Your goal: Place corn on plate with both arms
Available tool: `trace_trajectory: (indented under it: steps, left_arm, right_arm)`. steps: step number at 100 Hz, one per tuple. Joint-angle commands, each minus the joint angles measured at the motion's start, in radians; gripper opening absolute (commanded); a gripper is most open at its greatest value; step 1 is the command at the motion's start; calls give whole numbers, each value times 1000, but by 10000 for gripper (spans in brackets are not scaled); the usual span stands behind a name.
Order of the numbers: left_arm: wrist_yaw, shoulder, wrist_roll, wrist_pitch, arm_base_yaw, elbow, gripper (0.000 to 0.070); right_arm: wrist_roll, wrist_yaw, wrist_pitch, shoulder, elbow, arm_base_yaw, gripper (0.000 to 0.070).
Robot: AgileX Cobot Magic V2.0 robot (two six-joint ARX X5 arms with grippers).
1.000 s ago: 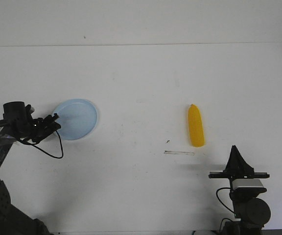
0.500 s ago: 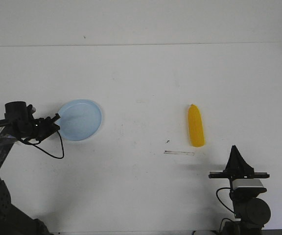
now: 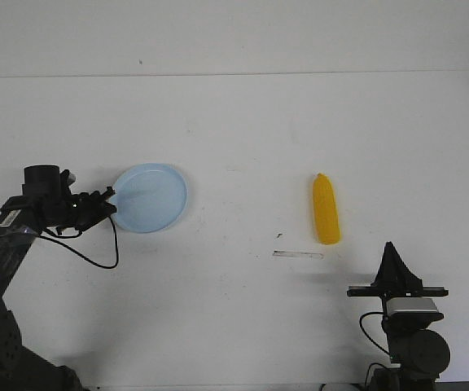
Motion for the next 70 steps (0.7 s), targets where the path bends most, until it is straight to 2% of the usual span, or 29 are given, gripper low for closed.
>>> trace_trajectory:
  steps: [1,18,28,43,54,70]
  left_arm:
    - [11,-4,-19,5,-42,17,1]
    - [10,-5,-36,19,-199,16,1]
    - [-3,-5,-79,56,-297,16,1]
    - [-93,0,-140,106,-437,16,1]
    - [-132,5,-156,109,-494,16,1]
    - [-140,16,-163,110,-534,16,1]
  right_arm:
    - [0,0,10,2,-1,0,6]
    - [0,0,10,2,-1,0,6]
    - [0,0,10,2,-1,0,6]
    - [0,0,10,2,-1,0,6]
    - [0,0,10,2,-1,0,6]
    - [0,0,10,2,-1,0,6]
